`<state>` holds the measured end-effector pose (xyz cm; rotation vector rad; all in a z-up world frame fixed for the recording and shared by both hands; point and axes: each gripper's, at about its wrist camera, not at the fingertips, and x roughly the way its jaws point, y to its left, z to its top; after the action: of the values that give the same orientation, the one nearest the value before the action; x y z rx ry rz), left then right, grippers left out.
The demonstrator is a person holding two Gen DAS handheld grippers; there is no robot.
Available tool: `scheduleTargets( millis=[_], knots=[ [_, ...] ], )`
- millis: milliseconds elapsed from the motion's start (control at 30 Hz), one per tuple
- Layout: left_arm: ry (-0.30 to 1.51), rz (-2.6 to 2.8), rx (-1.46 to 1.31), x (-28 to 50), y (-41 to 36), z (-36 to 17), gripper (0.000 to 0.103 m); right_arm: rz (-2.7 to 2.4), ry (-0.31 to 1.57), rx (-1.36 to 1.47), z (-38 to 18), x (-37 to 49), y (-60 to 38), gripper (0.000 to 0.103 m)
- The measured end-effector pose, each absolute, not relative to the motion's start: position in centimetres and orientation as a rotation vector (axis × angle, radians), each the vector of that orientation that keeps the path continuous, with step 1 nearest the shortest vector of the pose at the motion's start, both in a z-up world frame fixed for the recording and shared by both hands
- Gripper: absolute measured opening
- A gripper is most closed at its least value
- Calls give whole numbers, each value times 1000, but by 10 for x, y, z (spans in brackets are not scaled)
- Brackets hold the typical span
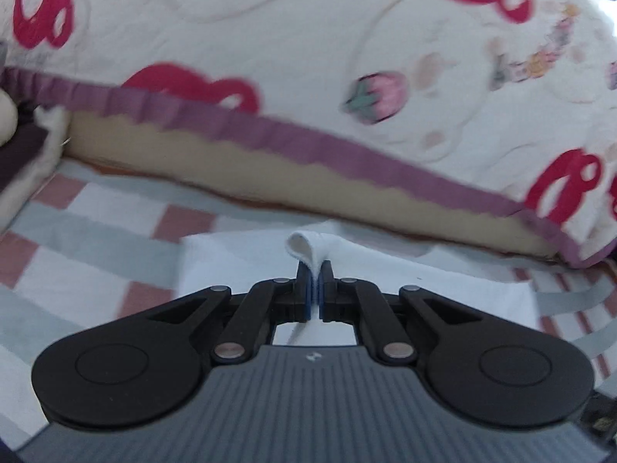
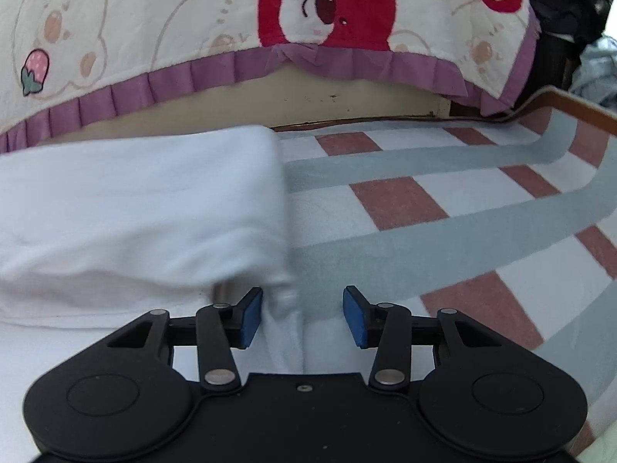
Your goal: Fold clothes
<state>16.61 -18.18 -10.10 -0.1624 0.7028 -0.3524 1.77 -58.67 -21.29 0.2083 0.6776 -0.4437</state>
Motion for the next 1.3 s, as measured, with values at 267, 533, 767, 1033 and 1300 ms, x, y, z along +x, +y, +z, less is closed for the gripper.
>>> scheduleTargets(
  millis=[267,533,767,1033,1300],
  knots=[
    [810,-282,-80,185,-161,-138,3,-305,740,-132,-210,26,-571,14],
    [926,-299,-166,206,-136,-162,3,-189,763,-184,-206,20,-579,21],
    [963,-427,-219,193,-124,-166,3,124,706,180,-164,-3,-604,39],
    [948,-475,-145,172,-134,-160,4,170,786,-43,-180,51,-600,40],
    [988,-433,-236,176,-118,-174,4,165,783,-103,-194,41,-580,18]
  ],
)
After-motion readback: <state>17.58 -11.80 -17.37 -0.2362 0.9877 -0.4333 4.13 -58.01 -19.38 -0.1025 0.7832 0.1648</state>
